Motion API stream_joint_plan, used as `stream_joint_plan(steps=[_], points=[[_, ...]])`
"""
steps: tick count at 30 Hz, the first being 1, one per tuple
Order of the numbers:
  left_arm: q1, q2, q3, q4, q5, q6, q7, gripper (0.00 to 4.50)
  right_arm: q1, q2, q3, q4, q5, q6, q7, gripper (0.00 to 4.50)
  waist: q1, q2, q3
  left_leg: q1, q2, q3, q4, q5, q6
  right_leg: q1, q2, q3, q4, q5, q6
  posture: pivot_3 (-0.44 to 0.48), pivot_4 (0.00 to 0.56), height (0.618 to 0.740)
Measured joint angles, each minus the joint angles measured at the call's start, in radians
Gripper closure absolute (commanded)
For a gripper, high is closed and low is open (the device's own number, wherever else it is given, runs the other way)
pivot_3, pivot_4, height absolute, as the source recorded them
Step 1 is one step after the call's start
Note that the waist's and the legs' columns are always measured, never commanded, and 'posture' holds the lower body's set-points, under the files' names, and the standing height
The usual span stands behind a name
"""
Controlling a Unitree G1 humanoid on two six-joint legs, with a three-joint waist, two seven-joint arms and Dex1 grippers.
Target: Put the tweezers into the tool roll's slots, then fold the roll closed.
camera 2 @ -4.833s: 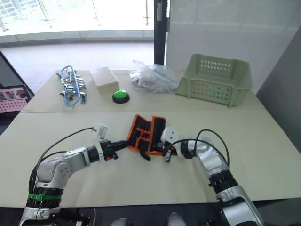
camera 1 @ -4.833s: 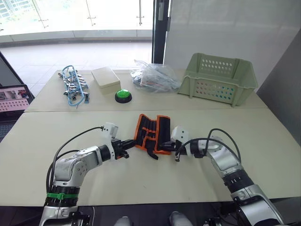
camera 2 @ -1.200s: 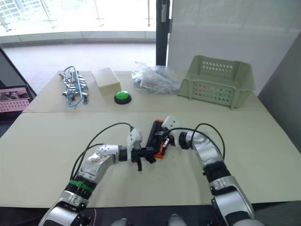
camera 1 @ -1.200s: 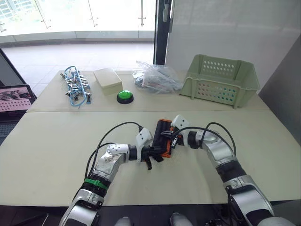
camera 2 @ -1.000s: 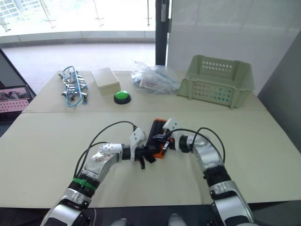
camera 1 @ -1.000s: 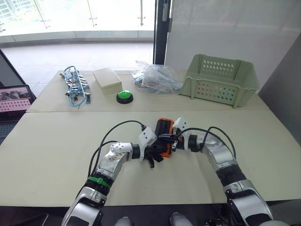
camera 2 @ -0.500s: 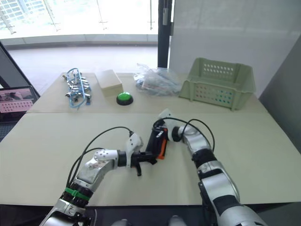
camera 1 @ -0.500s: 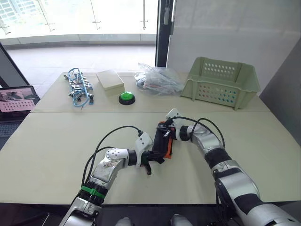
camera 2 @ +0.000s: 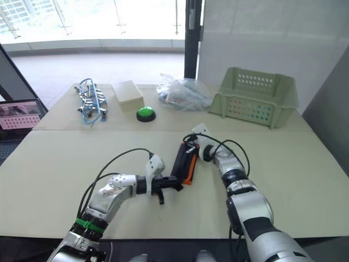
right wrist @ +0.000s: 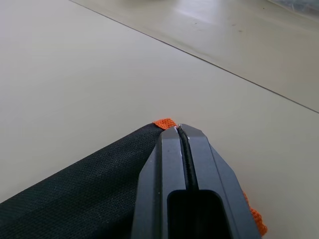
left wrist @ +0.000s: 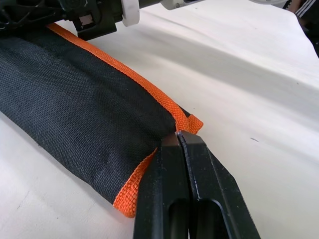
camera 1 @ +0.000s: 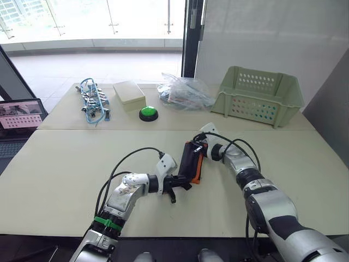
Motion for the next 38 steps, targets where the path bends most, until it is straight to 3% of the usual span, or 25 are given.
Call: stream_joint_plan(steps=[3, 6, 10, 12, 17, 20, 24, 26, 32, 38], points=[[0.000, -0.019, 0.031, 0.014, -0.019, -0.014, 0.020, 4.48, 0.012, -0.001, -0.056, -0.001, 0.041, -0.007, 0.034, 4.50, -0.004, 0.001, 0.001, -0.003, 0.000, 0.000, 0.000, 0.000, 0.000, -0.003, 0.000, 0.000, 0.000, 0.000, 0.000, 0.000, 0.150, 0.740], [-0.001, -0.042, 0.095, 0.005, -0.073, -0.010, 0.047, 4.48, 0.012, -0.009, -0.091, -0.020, 0.069, -0.010, 0.073, 4.50, -0.010, 0.002, 0.002, -0.016, 0.000, 0.000, 0.001, 0.001, -0.002, -0.019, 0.000, 0.001, 0.006, 0.000, 0.000, 0.000, 0.150, 0.740], [-0.001, -0.017, 0.230, -0.135, -0.174, 0.016, 0.097, 4.48, 0.030, -0.087, -0.110, -0.111, 0.097, 0.018, 0.171, 4.50, -0.017, 0.002, 0.002, -0.031, 0.001, 0.000, 0.001, 0.005, -0.008, -0.036, 0.000, 0.001, 0.009, 0.001, -0.001, 0.000, 0.150, 0.740], [0.012, 0.017, 0.296, -0.205, -0.216, 0.035, 0.123, 3.97, 0.054, -0.126, -0.116, -0.161, 0.106, 0.025, 0.212, 4.50, -0.023, 0.002, 0.002, -0.032, 0.001, 0.001, 0.001, 0.004, -0.007, -0.035, 0.000, 0.001, 0.008, 0.001, -0.001, 0.000, 0.150, 0.740], [0.212, 0.189, 0.427, -0.360, -0.251, 0.060, 0.148, 2.37, 0.153, -0.234, -0.111, -0.285, 0.111, 0.041, 0.332, 3.02, -0.032, 0.003, 0.004, -0.033, 0.001, 0.001, 0.000, 0.002, -0.004, -0.036, 0.000, 0.002, 0.006, 0.001, 0.000, 0.000, 0.150, 0.740], [0.368, 0.302, 0.531, -0.370, -0.221, 0.012, 0.145, 1.41, 0.221, -0.303, -0.111, -0.388, 0.127, 0.062, 0.417, 2.00, -0.031, 0.004, 0.004, -0.032, 0.001, 0.002, 0.000, 0.002, -0.003, -0.036, 0.000, 0.002, 0.004, 0.001, 0.000, 0.000, 0.150, 0.740], [0.537, 0.382, 0.654, -0.325, -0.163, -0.090, 0.133, 0.08, 0.304, -0.369, -0.138, -0.497, 0.167, 0.099, 0.470, 0.67, -0.023, 0.004, 0.006, -0.030, 0.001, 0.002, 0.000, 0.002, -0.003, -0.034, 0.000, 0.001, 0.002, 0.001, 0.000, 0.000, 0.150, 0.740], [0.590, 0.399, 0.683, -0.297, -0.142, -0.128, 0.125, 0.00, 0.341, -0.388, -0.145, -0.537, 0.186, 0.118, 0.483, 0.02, -0.018, 0.004, 0.006, -0.029, 0.001, 0.002, 0.000, 0.002, -0.003, -0.033, -0.001, 0.001, 0.002, 0.001, 0.000, 0.000, 0.150, 0.740], [0.719, 0.434, 0.812, -0.257, -0.151, -0.179, 0.098, 0.00, 0.497, -0.454, -0.178, -0.628, 0.222, 0.190, 0.497, 0.02, -0.003, 0.003, 0.007, -0.029, 0.001, 0.003, 0.000, 0.002, -0.003, -0.032, -0.001, 0.001, 0.003, 0.001, 0.000, 0.000, 0.150, 0.740], [0.733, 0.435, 0.834, -0.271, -0.148, -0.185, 0.120, 0.00, 0.546, -0.463, -0.189, -0.667, 0.236, 0.200, 0.486, 0.02, -0.006, 0.003, 0.007, -0.027, 0.001, 0.003, 0.000, 0.002, -0.003, -0.032, 0.000, 0.001, 0.004, 0.001, 0.000, 0.000, 0.150, 0.740]])
